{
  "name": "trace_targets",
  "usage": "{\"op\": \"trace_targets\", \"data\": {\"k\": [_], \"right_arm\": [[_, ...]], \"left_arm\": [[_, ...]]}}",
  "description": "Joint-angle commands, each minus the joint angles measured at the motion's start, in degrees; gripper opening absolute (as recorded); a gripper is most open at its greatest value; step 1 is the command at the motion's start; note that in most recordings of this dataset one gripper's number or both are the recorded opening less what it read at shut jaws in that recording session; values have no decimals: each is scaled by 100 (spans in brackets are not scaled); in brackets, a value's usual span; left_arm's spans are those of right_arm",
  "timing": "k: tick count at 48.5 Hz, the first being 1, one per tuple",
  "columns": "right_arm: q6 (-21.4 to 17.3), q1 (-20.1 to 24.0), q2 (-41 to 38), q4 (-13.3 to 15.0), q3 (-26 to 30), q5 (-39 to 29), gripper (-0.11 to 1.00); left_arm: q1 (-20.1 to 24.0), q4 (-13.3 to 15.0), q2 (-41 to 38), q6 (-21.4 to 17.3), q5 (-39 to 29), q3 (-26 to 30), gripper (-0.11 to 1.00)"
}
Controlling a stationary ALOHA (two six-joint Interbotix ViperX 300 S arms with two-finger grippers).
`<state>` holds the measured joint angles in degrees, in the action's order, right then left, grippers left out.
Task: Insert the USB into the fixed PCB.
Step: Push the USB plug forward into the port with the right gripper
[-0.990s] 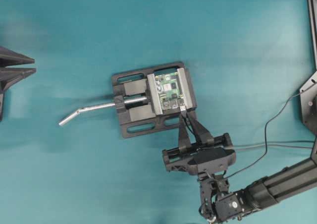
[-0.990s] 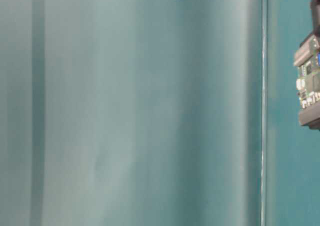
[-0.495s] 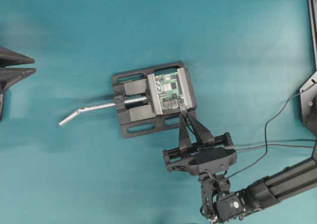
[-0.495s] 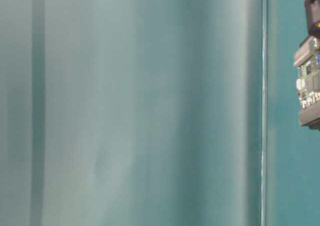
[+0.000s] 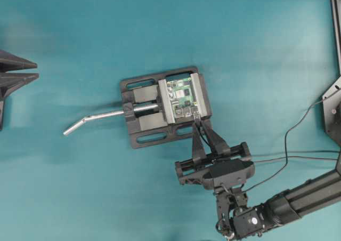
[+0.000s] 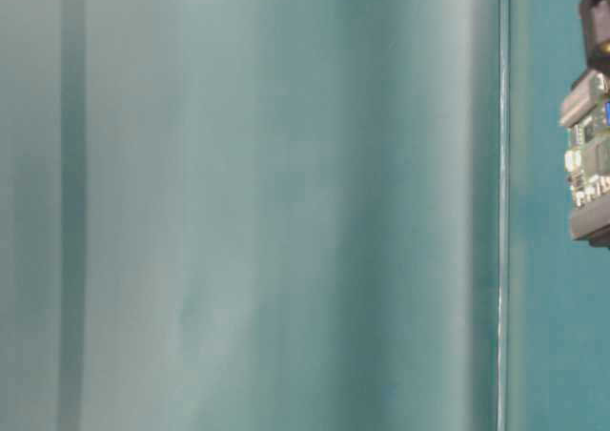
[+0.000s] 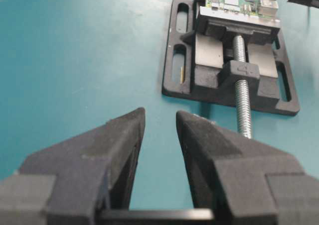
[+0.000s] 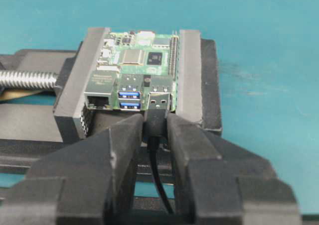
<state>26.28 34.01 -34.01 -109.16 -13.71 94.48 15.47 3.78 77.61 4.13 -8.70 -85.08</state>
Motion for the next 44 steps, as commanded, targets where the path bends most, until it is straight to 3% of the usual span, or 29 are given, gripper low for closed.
{"op": "trace_targets", "data": {"k": [1, 44], "right_arm": [[0, -272, 281, 141, 26, 88, 21], [9, -431, 272, 149, -105, 26, 21]], "left_arm": [[-9, -18, -44, 9, 26, 158, 35], [-9, -18, -44, 9, 26, 158, 35]]}}
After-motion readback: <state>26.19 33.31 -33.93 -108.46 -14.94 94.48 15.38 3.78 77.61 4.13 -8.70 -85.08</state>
